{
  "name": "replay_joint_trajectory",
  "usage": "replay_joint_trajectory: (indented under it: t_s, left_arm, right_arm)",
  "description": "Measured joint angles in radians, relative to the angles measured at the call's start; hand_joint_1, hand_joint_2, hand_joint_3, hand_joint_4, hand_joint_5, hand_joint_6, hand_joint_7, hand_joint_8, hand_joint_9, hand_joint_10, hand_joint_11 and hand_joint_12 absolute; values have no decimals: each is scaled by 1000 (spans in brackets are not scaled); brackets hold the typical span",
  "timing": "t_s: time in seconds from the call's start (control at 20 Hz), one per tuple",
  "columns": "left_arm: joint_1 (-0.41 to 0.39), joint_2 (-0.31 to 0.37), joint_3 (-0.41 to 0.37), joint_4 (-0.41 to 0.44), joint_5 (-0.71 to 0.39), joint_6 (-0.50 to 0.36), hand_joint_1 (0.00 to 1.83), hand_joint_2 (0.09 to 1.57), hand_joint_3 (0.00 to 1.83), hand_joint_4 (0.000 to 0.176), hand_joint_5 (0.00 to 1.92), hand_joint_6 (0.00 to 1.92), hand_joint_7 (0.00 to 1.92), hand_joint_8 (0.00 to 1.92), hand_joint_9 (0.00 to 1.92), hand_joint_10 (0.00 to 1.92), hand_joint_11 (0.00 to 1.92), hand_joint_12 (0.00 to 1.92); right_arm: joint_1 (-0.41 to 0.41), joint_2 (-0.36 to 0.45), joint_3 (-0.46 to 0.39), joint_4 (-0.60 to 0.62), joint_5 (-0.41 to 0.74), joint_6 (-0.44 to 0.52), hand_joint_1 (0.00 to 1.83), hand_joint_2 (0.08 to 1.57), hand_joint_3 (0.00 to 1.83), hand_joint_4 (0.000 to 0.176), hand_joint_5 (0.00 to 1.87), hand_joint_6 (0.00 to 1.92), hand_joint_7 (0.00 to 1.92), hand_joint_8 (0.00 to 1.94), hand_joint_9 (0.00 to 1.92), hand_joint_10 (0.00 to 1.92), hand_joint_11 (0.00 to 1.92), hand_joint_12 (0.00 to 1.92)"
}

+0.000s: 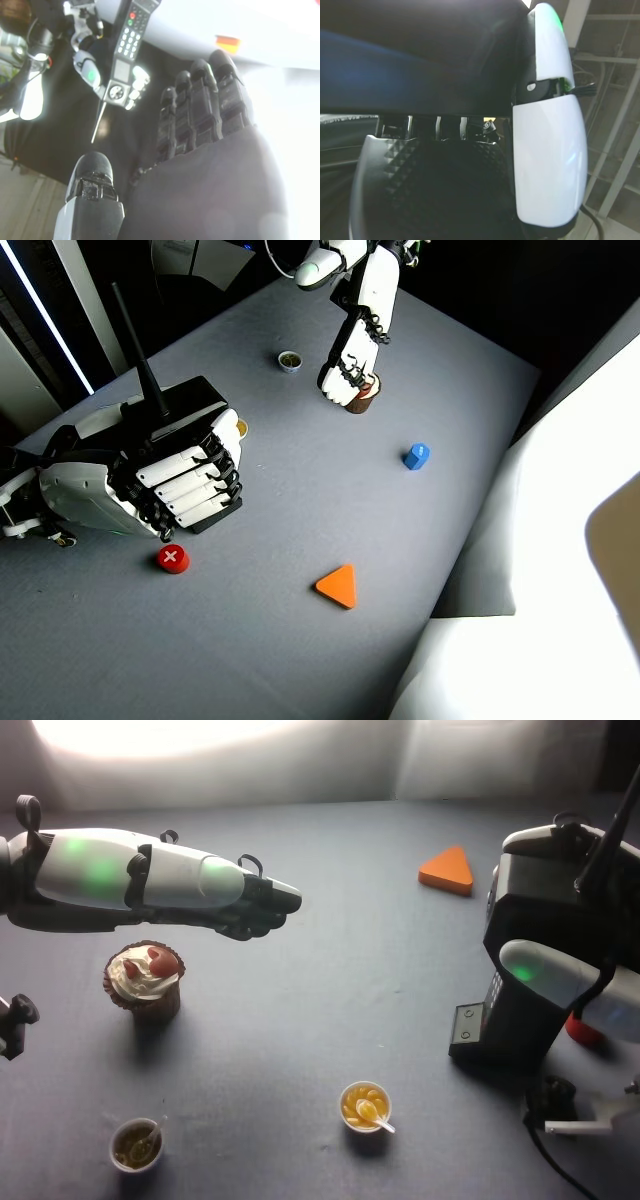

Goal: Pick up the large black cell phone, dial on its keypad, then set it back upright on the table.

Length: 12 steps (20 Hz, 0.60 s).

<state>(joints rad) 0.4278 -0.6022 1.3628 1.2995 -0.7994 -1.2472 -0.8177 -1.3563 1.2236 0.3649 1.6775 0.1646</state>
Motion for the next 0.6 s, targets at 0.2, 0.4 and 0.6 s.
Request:
replay_joint_trajectory:
  t_s: [0.2, 0.4, 0.6]
  left_arm:
    - [0, 0, 0, 0, 1, 0, 0, 1140, 0, 40, 177, 1, 215, 1, 208, 1, 0, 403]
    - [-1, 0, 0, 0, 3, 0, 0, 1136, 0, 38, 180, 1, 217, 1, 212, 2, 0, 442]
    - [-1, 0, 0, 1, 3, -1, 0, 1131, 0, 37, 177, 0, 217, 0, 212, 1, 0, 492]
  right_arm:
    - [2, 5, 0, -14, -5, -3, 1152, 1262, 1, 0, 677, 1387, 736, 1429, 658, 737, 520, 1266]
    - [4, 6, -1, -19, -14, -4, 1258, 1159, 0, 0, 772, 73, 788, 163, 691, 438, 394, 1264]
    - [10, 6, -3, -21, -22, -5, 1155, 1164, 1, 0, 733, 1, 783, 27, 667, 365, 304, 1320]
